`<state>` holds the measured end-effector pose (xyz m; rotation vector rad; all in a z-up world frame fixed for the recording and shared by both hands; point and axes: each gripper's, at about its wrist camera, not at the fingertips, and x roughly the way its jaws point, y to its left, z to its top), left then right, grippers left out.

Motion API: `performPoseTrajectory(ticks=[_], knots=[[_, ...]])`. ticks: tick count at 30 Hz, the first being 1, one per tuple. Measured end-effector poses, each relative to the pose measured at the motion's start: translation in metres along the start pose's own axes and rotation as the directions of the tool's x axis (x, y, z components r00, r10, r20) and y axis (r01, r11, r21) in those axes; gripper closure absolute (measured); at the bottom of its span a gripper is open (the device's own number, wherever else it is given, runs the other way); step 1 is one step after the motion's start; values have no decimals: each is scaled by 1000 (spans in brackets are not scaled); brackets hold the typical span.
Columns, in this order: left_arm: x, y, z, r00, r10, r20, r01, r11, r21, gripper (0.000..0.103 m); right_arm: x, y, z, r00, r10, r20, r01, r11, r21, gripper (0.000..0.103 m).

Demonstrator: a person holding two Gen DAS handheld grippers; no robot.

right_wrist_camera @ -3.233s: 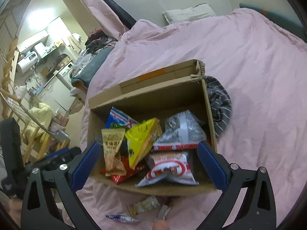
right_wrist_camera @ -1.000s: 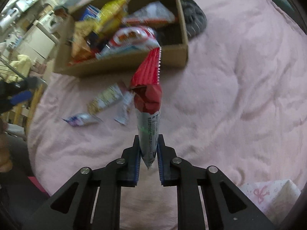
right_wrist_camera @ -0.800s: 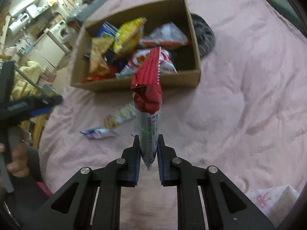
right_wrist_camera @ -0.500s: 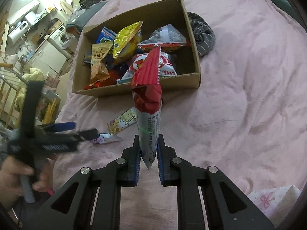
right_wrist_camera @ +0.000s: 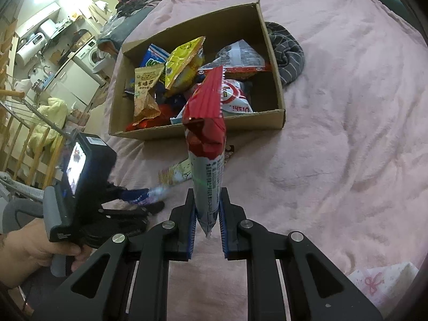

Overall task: Organize snacks
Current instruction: 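Grasp the cake packet with the right gripper while the left grasps a small blue bar, then carry the cake packet and blue bar over the box with both grippers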

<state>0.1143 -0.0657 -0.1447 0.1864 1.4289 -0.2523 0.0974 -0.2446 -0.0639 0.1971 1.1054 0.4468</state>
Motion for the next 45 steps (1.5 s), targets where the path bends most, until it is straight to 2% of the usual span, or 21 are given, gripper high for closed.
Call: performPoseTrajectory(ticks=[2,7,14,15,18,25,28,33,39,45], knots=[[-5,5,-7,999,-44,8,44,998,-32,87,0,2,0,1000,2,1,-2,1000,-8,87],[-20,9,-25,995,-99,30,100,993,-61,88,-1,6,0,1000,3,8,-3,1000,-22,87],[-57,13,-55,981,-159,109,168,982,-84,88,-3,9,-2,1000,2,13,-2,999,-32,87],[-65,21,-48,980,-167,112,177,980,-93,88,-3,10,-2,1000,2,13,-2,999,-34,87],[-73,31,-49,978,-161,130,178,974,-136,88,-4,12,-2,1000,2,19,-1,999,-40,87],[-113,61,-49,959,-134,250,196,951,-239,88,-14,17,3,999,32,38,-31,999,-42,87],[-124,68,-37,949,-113,295,192,947,-256,88,-27,21,14,997,34,69,-30,998,-58,87],[-147,87,-12,926,-102,364,221,927,-304,88,-40,19,35,993,35,115,-29,998,-56,87],[-162,103,20,910,-90,405,236,915,-327,88,-37,11,67,990,25,137,-19,999,-44,87],[-158,108,51,906,-80,416,233,914,-333,88,-21,8,96,990,7,143,-1,999,-39,87]])
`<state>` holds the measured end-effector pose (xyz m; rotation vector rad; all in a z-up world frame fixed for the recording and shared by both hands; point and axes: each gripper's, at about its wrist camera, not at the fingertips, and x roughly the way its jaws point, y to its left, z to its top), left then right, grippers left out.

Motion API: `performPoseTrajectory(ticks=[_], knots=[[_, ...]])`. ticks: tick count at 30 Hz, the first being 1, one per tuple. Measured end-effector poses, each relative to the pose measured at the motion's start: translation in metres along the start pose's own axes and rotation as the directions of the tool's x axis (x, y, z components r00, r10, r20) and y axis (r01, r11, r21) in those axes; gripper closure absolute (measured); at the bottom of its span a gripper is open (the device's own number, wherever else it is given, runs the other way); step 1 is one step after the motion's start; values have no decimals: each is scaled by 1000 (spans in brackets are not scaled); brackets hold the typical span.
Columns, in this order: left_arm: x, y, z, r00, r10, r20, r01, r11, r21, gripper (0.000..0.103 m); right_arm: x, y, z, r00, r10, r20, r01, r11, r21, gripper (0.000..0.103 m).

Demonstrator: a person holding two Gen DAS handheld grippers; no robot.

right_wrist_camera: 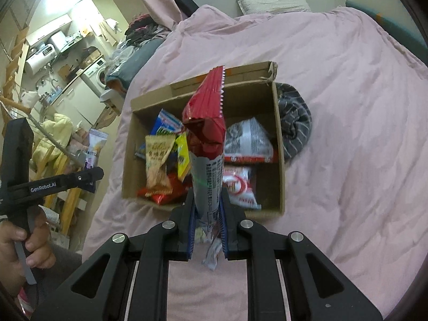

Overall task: Organize snacks
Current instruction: 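Carry the cake packet and blue bar over the box with both grippers, then open both grippers to drop the cake packet and blue bar into the box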

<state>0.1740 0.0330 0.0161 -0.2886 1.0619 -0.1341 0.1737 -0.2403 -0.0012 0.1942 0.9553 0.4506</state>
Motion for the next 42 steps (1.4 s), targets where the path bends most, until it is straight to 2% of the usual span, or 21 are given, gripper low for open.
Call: performPoseTrajectory(ticks=[4,7,10,12,15,18,20,26,27,28,29,34,39,40,41,42], knots=[[14,-1,6,1000,21,19,-21,1000,6,88,17,-5,8,999,-40,15,40,999,-6,87],[25,7,3,999,35,37,-34,999,-24,88,30,-15,5,996,-87,20,88,996,-14,87],[37,17,1,999,39,18,-38,997,-65,88,46,-27,6,989,-121,-79,118,992,-41,87],[43,18,1,999,48,7,-48,997,-59,88,51,-35,5,982,-160,-102,155,987,-51,87],[47,17,0,999,54,-1,-54,997,-60,88,56,-38,0,980,-140,-140,136,990,-34,87],[49,14,0,999,44,-11,-44,997,-60,88,61,-30,-1,975,-165,-148,155,985,-76,87],[49,11,-1,998,62,-4,-63,997,-44,87,64,-29,1,975,-155,-157,147,987,-60,86],[53,13,-2,997,79,-7,-80,996,-44,87,68,-33,2,970,-172,-171,165,985,-53,79],[53,13,-2,997,80,-5,-81,996,-41,87,67,-32,3,970,-179,-164,172,983,-57,70],[53,12,-2,997,82,-3,-82,996,-36,87,67,-30,4,971,-179,-157,172,983,-56,55],[54,11,-2,996,84,-2,-84,996,-31,87,64,-30,5,976,-167,-143,161,986,-47,49],[56,6,-4,996,85,-7,-85,996,-16,87,55,-31,10,984,-148,-97,146,989,-22,39],[58,1,-6,996,89,-16,-89,996,7,84,32,-21,19,990,-130,48,132,990,-39,19],[57,-1,-7,996,87,-15,-87,996,14,73,28,-19,20,988,-135,73,138,990,-38,17],[55,-3,-7,997,83,-5,-83,996,23,57,26,-19,21,987,-134,86,137,990,-33,17],[54,-4,-7,997,81,3,-81,996,26,49,25,-21,22,987,-132,88,135,991,-25,17]])
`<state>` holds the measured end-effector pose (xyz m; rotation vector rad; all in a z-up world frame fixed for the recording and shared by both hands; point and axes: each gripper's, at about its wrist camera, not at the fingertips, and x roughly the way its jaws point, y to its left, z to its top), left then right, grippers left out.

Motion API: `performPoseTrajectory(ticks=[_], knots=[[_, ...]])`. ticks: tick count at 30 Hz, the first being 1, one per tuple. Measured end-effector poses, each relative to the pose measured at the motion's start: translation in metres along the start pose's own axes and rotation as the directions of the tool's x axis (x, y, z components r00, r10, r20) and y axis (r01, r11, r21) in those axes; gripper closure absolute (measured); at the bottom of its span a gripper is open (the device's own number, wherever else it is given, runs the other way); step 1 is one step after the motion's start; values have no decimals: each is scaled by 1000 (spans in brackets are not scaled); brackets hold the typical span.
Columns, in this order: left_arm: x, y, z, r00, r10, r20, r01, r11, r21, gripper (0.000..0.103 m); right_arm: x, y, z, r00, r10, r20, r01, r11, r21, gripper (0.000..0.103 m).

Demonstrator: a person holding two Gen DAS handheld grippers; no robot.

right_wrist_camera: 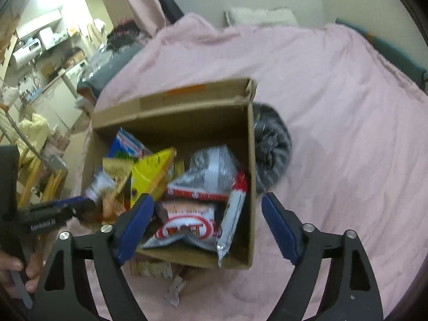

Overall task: Organize snacks
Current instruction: 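Open both grippers to drop the cake packet and blue bar into the box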

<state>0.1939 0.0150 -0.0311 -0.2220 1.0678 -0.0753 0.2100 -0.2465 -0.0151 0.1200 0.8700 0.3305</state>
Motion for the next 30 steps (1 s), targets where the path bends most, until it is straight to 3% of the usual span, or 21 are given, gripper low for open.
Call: performPoseTrajectory(ticks=[1,2,3,11,30], knots=[[-3,-1,0,1000,2,14,-2,1000,2,35,0,-3,0,1000,-3,1,3,1000,13,17],[-6,-1,0,1000,8,30,-8,1000,1,27,1,-7,1,1000,-9,-1,9,999,31,17],[-9,-1,1,999,12,43,-12,1000,-2,26,1,-12,1,1000,-17,-3,17,998,54,17],[-10,9,5,999,-4,44,6,999,-50,26,4,-45,4,999,33,-11,-29,972,233,17],[-24,9,-12,998,16,54,-14,1000,-23,26,-5,-14,-42,993,53,-102,-28,972,233,17]])
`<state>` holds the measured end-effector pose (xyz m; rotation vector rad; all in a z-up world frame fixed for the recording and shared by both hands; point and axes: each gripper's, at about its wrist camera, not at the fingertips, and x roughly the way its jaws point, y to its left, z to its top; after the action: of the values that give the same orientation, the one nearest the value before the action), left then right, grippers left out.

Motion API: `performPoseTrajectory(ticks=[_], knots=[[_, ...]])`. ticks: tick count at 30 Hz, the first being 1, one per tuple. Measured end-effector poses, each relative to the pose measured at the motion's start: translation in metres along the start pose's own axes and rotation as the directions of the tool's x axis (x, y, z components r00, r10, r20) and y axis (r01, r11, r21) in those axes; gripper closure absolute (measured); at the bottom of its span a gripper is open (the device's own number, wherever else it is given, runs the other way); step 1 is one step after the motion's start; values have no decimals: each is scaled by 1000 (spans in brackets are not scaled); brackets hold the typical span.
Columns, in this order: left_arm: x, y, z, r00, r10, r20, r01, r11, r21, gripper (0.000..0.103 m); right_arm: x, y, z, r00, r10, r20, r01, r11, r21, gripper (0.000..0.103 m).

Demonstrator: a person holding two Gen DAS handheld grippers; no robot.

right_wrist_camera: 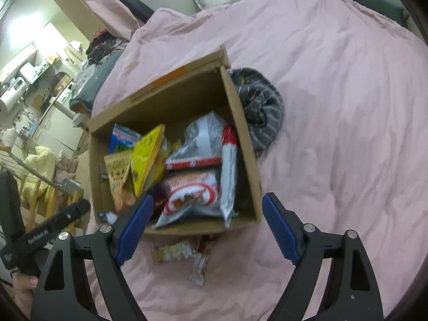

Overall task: Organize snacks
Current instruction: 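Open both grippers to drop the cake packet and blue bar into the box, then lower the right gripper and grasp the brown chocolate bar beside the box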

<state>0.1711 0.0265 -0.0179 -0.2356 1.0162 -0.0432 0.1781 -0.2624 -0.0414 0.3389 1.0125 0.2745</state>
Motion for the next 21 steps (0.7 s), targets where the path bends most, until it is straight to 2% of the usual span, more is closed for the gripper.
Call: performPoseTrajectory(ticks=[4,7,10,14,18,21], knots=[[-5,6,-10,1000,31,-3,-31,999,-9,26,10,-1,-22,998,14,-61,-11,998,57,17],[-6,7,-22,998,53,-15,-53,999,-1,26,28,3,-36,991,-14,-133,22,998,57,17],[-6,3,-32,997,79,-26,-78,997,27,26,53,11,-45,977,-31,-212,36,999,19,17],[-8,0,-46,997,74,-31,-73,996,52,26,83,22,-56,956,-61,-285,57,998,-20,17],[-12,0,-54,996,82,-27,-80,994,70,26,102,32,-63,937,-116,-330,93,992,-83,17],[-13,3,-55,997,81,-18,-80,995,63,26,111,38,-67,927,-110,-357,85,993,-86,17]])
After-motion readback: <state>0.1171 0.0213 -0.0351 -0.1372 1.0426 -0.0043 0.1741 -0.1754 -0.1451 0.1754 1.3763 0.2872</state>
